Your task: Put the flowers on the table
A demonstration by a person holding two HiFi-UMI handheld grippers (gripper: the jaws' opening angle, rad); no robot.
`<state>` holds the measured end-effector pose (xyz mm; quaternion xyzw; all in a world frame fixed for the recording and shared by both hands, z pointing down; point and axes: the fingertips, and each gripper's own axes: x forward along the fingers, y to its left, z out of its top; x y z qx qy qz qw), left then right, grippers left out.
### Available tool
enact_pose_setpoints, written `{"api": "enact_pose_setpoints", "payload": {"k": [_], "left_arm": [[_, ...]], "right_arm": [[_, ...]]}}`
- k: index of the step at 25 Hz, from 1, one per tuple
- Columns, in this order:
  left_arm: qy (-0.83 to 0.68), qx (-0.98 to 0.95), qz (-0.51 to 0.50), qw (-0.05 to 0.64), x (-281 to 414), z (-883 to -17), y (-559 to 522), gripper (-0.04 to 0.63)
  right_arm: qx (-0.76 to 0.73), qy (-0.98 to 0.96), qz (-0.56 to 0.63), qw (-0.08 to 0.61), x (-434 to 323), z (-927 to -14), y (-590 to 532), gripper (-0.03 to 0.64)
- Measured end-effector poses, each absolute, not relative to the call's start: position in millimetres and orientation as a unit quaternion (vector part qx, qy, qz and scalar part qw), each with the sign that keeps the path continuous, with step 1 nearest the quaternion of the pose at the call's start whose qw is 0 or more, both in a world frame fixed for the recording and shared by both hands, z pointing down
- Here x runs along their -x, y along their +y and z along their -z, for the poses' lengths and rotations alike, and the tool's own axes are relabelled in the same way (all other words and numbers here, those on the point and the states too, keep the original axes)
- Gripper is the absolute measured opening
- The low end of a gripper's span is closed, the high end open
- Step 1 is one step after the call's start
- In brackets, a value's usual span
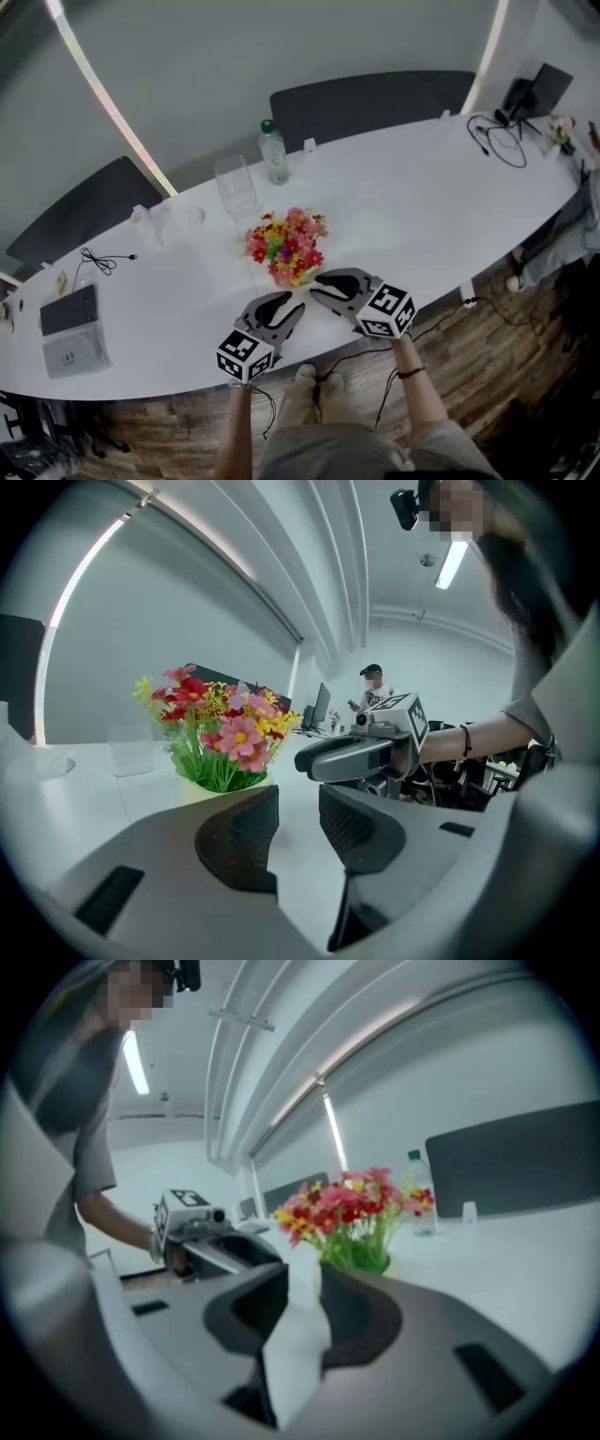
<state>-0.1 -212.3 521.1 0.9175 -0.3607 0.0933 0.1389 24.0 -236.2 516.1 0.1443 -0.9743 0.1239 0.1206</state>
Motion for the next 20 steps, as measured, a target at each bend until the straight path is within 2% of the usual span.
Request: {"api": "enact_pose_setpoints", "payload": {"k": [7, 12, 20], "left_arm": [[-0.354, -0.921, -0.087, 0.137, -4.0, -512.1, -202.9, 0.104], [-0.336, -0.928, -0.082, 0.139, -8.4, -503.0, -195.9, 0.064], [-0.324, -0.934, -0.073, 0.132, -9.3, -482.4, -181.9, 0.043]], "right_arm": [[-0.147, -0.975, -0.127, 0.11, -27.1, -508.6, -226.9, 0.069], [-0.153, -0.976, -0.13, 0.09, -27.7, -496.5, -221.0, 0.051], [-0.157, -0.976, -0.144, 0.055, -25.4, -477.8, -207.3, 0.038]]}}
